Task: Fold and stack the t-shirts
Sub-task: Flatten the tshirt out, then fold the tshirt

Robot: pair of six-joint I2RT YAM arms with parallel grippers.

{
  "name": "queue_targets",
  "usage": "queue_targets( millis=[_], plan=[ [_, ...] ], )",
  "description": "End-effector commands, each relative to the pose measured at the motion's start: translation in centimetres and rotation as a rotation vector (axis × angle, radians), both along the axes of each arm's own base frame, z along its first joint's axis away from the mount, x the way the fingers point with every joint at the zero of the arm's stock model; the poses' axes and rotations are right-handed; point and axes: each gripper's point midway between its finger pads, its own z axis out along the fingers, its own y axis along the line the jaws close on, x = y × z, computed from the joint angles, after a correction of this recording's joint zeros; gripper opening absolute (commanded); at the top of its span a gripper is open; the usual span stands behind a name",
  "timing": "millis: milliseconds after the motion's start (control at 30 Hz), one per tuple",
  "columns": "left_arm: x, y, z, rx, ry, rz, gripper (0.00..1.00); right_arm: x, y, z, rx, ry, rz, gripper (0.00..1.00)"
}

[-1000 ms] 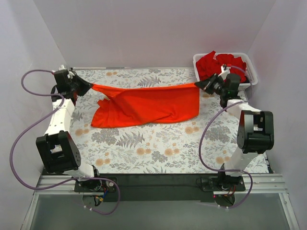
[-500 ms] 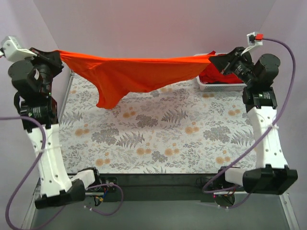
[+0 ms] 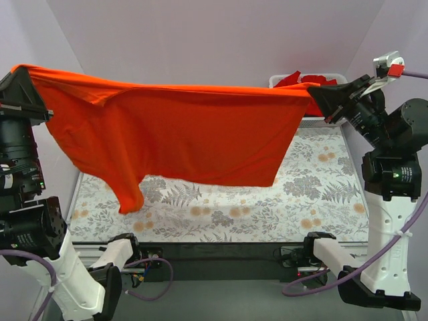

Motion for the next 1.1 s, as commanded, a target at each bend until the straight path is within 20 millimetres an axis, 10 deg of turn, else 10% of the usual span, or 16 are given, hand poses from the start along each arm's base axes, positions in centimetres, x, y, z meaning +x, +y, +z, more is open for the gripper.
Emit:
queue_targets(
  millis=[0,167,200,567,1067],
  plan=[
    [7.4,1.4,-3.9,0.04,0.174,0.001,0.0,2.4,-0.7,-1.9,-0.024,0.067,-0.036,0.01],
    [16.5,0.7,-12.3,0.015,0.355,-0.158,0.0,7.3,-0.4,-7.7,-0.024,0.231,-0.006,0.01],
    [18.7,0.8,-16.4,-0.015,0.437,-0.186,0.0,8.2,-0.4,-9.1,-0.023,0.268,-0.003,0.01],
    [32.2,-0.6,-42.8,-0.214,0.874,-0.367,0.0,19.5,1.0,-32.5,-0.072,0.645,-0.075,0.01],
    [37.9,-4.4,-48.2,-0.288,0.937,-0.472,0.0,26.6,0.4,-39.3,-0.154,0.665,-0.119,0.01]
  ],
)
